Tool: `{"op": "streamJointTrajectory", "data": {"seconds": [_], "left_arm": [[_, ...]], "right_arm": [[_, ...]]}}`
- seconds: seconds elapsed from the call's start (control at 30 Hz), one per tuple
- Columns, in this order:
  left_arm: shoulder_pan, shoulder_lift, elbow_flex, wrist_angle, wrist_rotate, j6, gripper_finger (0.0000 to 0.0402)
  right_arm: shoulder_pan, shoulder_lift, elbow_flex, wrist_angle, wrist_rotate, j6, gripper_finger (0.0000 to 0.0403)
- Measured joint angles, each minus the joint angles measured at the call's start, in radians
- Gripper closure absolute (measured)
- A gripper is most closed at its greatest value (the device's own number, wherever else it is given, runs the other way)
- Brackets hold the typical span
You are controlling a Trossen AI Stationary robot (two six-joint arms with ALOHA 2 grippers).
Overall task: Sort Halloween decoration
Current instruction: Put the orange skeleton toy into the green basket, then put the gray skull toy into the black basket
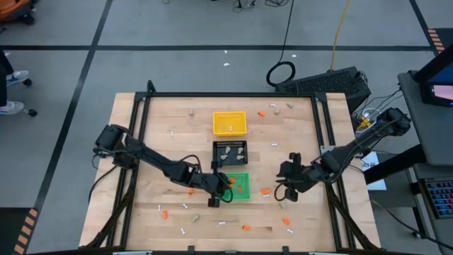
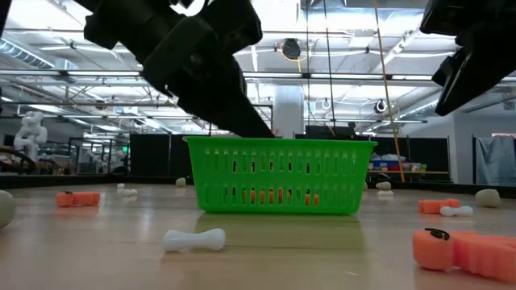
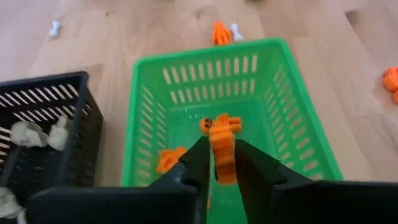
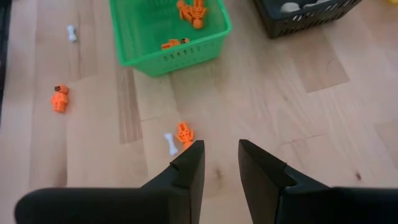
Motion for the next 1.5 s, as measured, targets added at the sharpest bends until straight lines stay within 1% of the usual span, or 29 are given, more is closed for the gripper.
{"op": "streamJointTrajectory", "data": {"seconds": [0.17,0.23,0.3,0.47,0.53,0.6,0.73,0.87,0.97,1.03,1.1,1.23,1.33,1.5], "left_arm": [[0.000,0.012,0.000,0.033,0.000,-0.013,0.0279],[0.000,0.012,0.000,0.054,-0.001,-0.023,0.0267],[0.000,0.012,0.000,0.068,-0.001,-0.023,0.0259],[0.000,0.012,0.007,0.080,0.000,-0.017,0.0256],[0.000,0.012,0.016,0.080,0.001,-0.009,0.0256],[-0.001,0.012,0.025,0.079,0.002,0.009,0.0256],[-0.003,0.012,0.066,0.032,0.004,0.029,0.0256],[-0.006,0.011,0.105,-0.045,0.005,0.038,0.0256],[-0.006,0.011,0.122,-0.068,0.027,0.035,0.0256],[-0.008,0.011,0.122,-0.067,0.050,0.028,0.0256],[-0.013,0.011,0.122,-0.070,0.066,0.009,0.0256],[-0.031,0.011,0.122,-0.068,0.070,0.002,0.0256],[-0.044,0.011,0.122,-0.067,0.073,0.002,0.0256],[-0.047,0.011,0.122,-0.068,0.073,0.003,0.0256]], "right_arm": [[0.017,0.000,0.000,-0.002,-0.001,0.002,0.0316],[0.020,0.000,0.000,-0.010,-0.007,0.009,0.0316],[0.022,0.000,0.000,-0.033,-0.036,0.015,0.0316],[0.025,0.001,0.059,-0.232,-0.108,0.046,0.0316],[0.030,0.005,0.093,-0.309,-0.132,0.017,0.0316],[0.037,0.011,0.115,-0.349,-0.135,-0.019,0.0314],[0.018,0.031,0.120,-0.353,-0.143,-0.021,0.0288],[-0.013,0.087,0.120,-0.364,-0.128,0.068,0.0248],[-0.024,0.145,0.120,-0.366,-0.128,0.114,0.0219],[-0.025,0.185,0.120,-0.363,-0.106,0.143,0.0203],[-0.022,0.225,0.120,-0.349,-0.060,0.175,0.0192],[-0.008,0.290,0.119,-0.288,-0.036,0.216,0.0180],[-0.010,0.314,0.119,-0.309,-0.030,0.195,0.0176],[-0.023,0.296,0.119,-0.368,-0.028,0.138,0.0176]]}}
